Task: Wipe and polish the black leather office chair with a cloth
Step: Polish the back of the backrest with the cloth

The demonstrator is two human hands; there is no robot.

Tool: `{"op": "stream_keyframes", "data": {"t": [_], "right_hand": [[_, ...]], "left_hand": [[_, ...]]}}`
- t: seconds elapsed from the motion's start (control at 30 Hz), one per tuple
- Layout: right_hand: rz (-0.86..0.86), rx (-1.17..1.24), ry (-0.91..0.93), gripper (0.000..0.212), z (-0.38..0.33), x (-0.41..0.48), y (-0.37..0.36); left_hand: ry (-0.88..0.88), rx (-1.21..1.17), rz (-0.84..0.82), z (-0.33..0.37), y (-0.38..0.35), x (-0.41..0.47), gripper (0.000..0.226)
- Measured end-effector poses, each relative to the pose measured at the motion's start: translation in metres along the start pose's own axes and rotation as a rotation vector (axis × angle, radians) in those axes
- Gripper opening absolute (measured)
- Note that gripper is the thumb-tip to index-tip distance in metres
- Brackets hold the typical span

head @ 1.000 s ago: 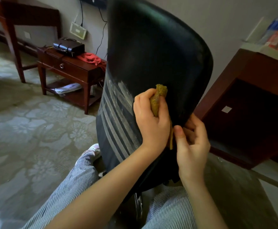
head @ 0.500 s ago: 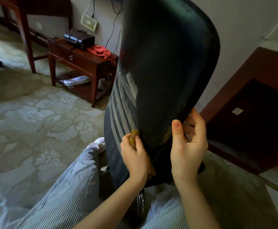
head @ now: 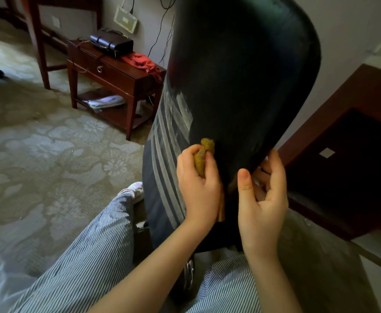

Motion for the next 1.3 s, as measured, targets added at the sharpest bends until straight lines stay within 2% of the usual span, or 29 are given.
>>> {"op": "stream_keyframes", "data": {"t": [0.03, 0.13, 0.23, 0.33, 0.47, 0.67, 0.77, 0.83, 0.97, 1.03, 1.1, 1.3], "right_hand": [[0.002, -0.013, 0.009, 0.045, 0.001, 0.0, 0.0], [0.026, -0.011, 0.044, 0.045, 0.004, 0.001, -0.002], [0.048, 0.006, 0.051, 0.042, 0.005, 0.002, -0.004], [0.06, -0.004, 0.054, 0.047, 0.005, 0.002, -0.005], [0.063, -0.006, 0.046, 0.045, 0.004, 0.003, -0.006], [0.046, -0.004, 0.036, 0.042, 0.002, 0.003, -0.007], [0.043, -0.011, 0.052, 0.042, 0.001, 0.004, -0.009], [0.044, -0.017, 0.063, 0.042, 0.0, 0.005, -0.012], [0.059, -0.047, 0.083, 0.042, 0.001, 0.005, -0.017], [0.059, -0.034, 0.074, 0.042, 0.0, 0.005, -0.019], [0.051, -0.028, 0.067, 0.042, -0.002, 0.005, -0.019], [-0.088, -0.058, 0.033, 0.055, -0.002, 0.002, -0.007]], "left_hand": [[0.053, 0.038, 0.01, -0.014, 0.003, 0.001, 0.004], [0.275, 0.155, 0.052, -0.067, 0.014, -0.002, 0.013], [0.553, 0.266, 0.064, -0.118, 0.03, -0.018, 0.007], [0.72, 0.289, 0.072, -0.132, 0.038, -0.032, 0.009], [0.678, 0.238, 0.109, -0.096, 0.027, -0.026, 0.009], [0.282, -0.027, -0.031, -0.01, 0.007, -0.007, 0.016], [0.134, -0.028, -0.02, -0.005, 0.006, -0.002, 0.014], [0.112, -0.014, -0.006, -0.018, 0.009, 0.001, 0.012], [0.276, 0.055, -0.013, -0.068, 0.019, 0.003, 0.015], [0.418, 0.138, 0.0, -0.101, 0.029, -0.002, 0.007], [0.565, 0.212, 0.008, -0.132, 0.041, -0.015, 0.01], [0.832, 0.286, 0.084, -0.166, 0.06, -0.054, 0.016]]}}
Point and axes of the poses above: each hand's wrist, its own x-axis towards the middle knuckle, its own y-axis out of the back of the hand, z = x × y, the point moved 1 cm from there along x, towards the middle knuckle
